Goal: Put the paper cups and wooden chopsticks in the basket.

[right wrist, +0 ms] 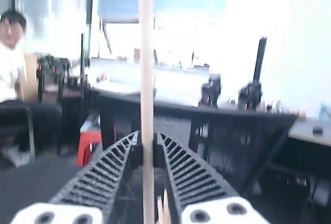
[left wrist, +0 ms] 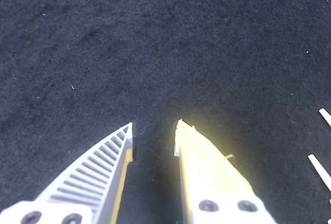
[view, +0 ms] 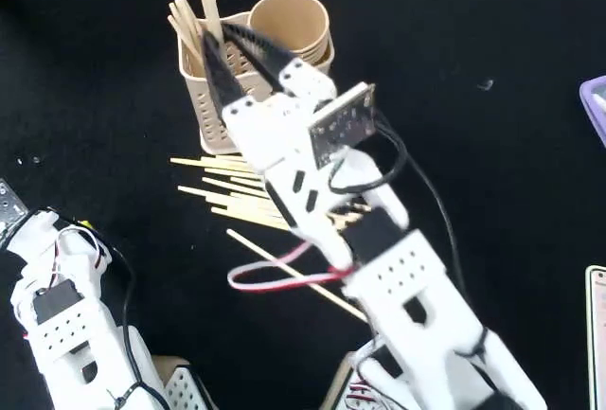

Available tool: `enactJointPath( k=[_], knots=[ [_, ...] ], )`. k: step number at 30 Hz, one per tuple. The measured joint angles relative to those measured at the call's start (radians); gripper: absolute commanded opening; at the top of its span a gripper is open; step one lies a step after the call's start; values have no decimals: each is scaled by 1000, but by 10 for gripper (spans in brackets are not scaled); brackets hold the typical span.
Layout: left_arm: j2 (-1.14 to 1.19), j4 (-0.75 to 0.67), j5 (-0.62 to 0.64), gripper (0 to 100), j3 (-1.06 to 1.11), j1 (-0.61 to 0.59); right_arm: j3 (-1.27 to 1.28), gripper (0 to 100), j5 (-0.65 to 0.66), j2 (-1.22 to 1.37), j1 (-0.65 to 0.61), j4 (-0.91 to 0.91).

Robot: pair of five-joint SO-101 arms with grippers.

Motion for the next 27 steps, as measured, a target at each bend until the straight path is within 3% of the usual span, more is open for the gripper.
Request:
enactJointPath(
  k=[15, 27],
  knots=[
    [0, 0, 0, 145, 0, 0, -416, 11, 0, 479, 44, -41],
    [0, 0, 0, 145, 0, 0, -448, 11, 0, 667, 80, -41]
  ],
)
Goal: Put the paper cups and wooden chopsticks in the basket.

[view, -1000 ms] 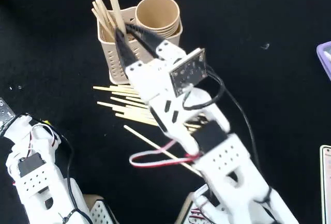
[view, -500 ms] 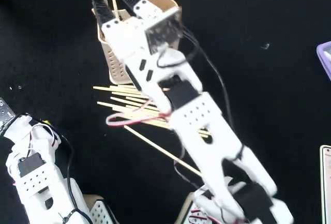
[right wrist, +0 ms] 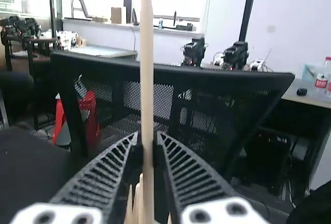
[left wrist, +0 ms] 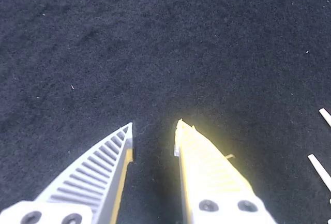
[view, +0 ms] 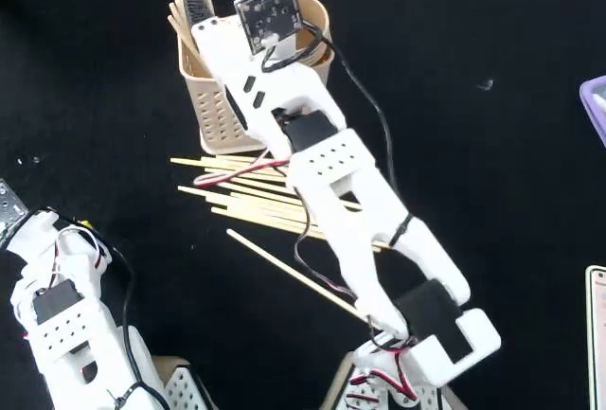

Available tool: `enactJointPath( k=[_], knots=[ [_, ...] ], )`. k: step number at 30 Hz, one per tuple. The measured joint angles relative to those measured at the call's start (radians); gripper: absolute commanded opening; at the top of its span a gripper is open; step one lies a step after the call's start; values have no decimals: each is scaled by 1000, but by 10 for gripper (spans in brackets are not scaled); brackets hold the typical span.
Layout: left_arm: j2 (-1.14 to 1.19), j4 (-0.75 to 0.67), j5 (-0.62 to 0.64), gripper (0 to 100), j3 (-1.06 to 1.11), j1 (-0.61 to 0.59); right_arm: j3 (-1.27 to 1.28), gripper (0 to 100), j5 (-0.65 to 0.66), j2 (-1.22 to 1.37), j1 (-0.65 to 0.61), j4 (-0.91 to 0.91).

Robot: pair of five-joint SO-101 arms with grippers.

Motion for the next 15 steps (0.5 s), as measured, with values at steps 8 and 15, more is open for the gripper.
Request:
enactJointPath(
  k=[8, 15],
  knots=[
    [0, 0, 0, 145, 0, 0, 75, 60, 0, 9, -8, 0],
    [0, 0, 0, 145, 0, 0, 75, 92, 0, 9, -9, 57]
  ],
)
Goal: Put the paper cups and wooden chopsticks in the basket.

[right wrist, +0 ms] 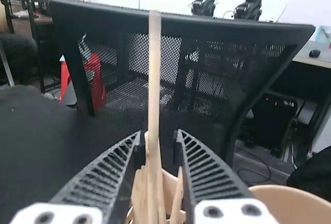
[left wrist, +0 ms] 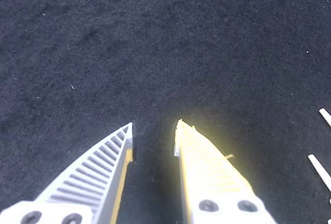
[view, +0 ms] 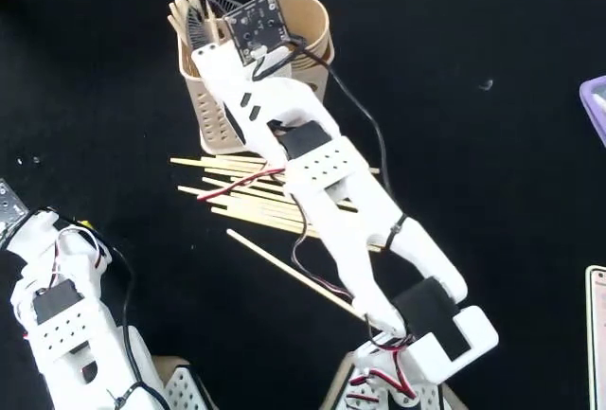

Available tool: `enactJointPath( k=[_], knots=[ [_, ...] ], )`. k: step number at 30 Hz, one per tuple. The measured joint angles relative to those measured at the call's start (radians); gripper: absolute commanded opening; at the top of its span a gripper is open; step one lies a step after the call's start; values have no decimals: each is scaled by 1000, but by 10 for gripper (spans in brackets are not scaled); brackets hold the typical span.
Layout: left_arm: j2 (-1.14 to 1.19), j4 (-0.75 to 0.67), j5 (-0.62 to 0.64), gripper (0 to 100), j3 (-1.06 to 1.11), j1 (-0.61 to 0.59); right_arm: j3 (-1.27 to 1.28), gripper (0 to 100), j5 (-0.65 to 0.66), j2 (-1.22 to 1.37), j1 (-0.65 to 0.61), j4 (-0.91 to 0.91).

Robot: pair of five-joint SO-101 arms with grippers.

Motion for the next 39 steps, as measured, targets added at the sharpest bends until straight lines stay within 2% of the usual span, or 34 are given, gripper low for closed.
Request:
enactJointPath(
  k=[7, 11, 19, 22, 26, 29, 32, 39],
  knots=[
    [0, 0, 0, 145, 0, 0, 0, 89, 0, -77, -2, 92],
    [0, 0, 0, 145, 0, 0, 0, 89, 0, -233, -18, 256],
    [0, 0, 0, 145, 0, 0, 15, 91, 2, -534, -80, 934],
    [0, 0, 0, 145, 0, 0, 112, 92, 2, -575, -95, 1115],
    [0, 0, 0, 145, 0, 0, 354, 109, 2, -583, -115, 1146],
    [0, 0, 0, 145, 0, 0, 549, 171, 49, -583, -157, 1086],
    [0, 0, 0, 145, 0, 0, 727, 179, 77, -583, -222, 982],
    [0, 0, 0, 145, 0, 0, 910, 175, 110, -583, -236, 845]
  ],
)
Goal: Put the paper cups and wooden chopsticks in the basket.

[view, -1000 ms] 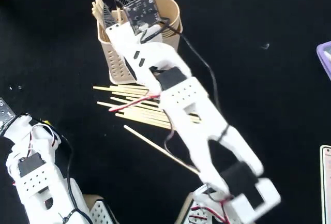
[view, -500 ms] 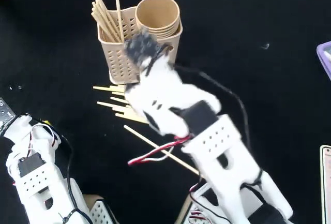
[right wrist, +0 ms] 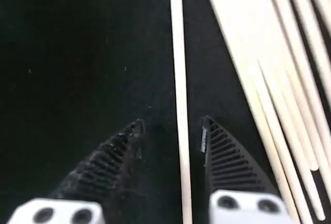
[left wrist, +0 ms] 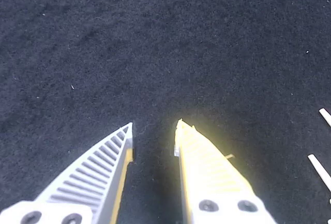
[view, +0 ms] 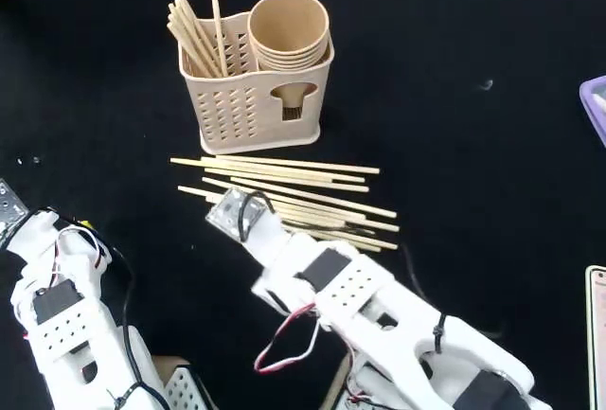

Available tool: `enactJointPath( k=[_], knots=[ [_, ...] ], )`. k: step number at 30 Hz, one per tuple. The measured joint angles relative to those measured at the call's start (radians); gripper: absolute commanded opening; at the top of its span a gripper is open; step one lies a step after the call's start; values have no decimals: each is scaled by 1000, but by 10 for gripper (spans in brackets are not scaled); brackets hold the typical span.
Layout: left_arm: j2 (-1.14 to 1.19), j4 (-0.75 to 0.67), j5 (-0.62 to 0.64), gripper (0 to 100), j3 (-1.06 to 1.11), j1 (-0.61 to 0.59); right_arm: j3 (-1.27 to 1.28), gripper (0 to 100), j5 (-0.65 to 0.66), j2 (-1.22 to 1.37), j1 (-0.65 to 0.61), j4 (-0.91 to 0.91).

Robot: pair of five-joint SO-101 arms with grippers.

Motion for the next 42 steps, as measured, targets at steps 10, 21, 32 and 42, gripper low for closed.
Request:
enactJointPath(
  k=[10, 21, 32, 42],
  knots=[
    [0, 0, 0, 145, 0, 0, -43, 11, 138, 163, 61, -12],
    [0, 0, 0, 145, 0, 0, -183, 12, 359, 158, 238, 57],
    [0, 0, 0, 145, 0, 0, -183, 162, 397, 158, 199, -28],
    [0, 0, 0, 145, 0, 0, -107, 201, 397, 150, 150, -26]
  ],
)
